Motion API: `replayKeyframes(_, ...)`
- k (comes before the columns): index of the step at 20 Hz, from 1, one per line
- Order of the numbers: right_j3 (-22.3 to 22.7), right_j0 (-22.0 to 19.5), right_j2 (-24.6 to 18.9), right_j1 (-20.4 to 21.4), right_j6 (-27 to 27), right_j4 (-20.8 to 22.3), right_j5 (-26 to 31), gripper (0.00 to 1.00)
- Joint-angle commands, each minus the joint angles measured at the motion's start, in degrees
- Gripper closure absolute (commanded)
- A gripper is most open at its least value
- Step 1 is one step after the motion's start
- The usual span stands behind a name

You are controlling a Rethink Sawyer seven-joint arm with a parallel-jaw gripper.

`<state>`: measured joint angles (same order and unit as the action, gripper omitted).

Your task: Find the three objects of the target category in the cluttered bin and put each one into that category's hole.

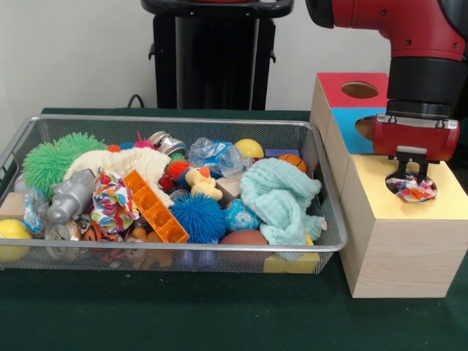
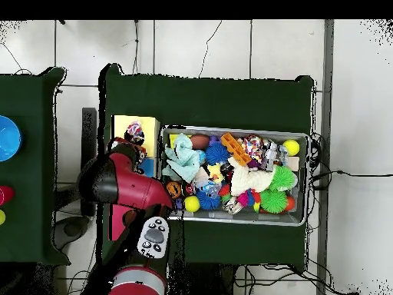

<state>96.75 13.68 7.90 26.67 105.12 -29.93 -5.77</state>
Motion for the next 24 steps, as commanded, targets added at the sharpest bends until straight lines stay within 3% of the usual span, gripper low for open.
replayKeyframes(1, 4.11, -1.03, -3.45, -8.93, 12.43, -1.49, 3.05, 1.0)
replayKeyframes(10, 3.28, 2.69, 1.06, -10.65, 11.18, -2.56, 2.88, 1.0)
replayKeyframes(17, -0.7, 3.54, 3.52, -12.87, 7.98, -1.85, 18.17, 1.0)
replayKeyframes(20, -3.2, 4.28, 5.33, -14.28, 8.87, -1.04, 26.8, 1.0)
replayKeyframes(24, -4.47, 4.5, 5.97, -15.48, 11.55, -1.0, 31.51, 1.0)
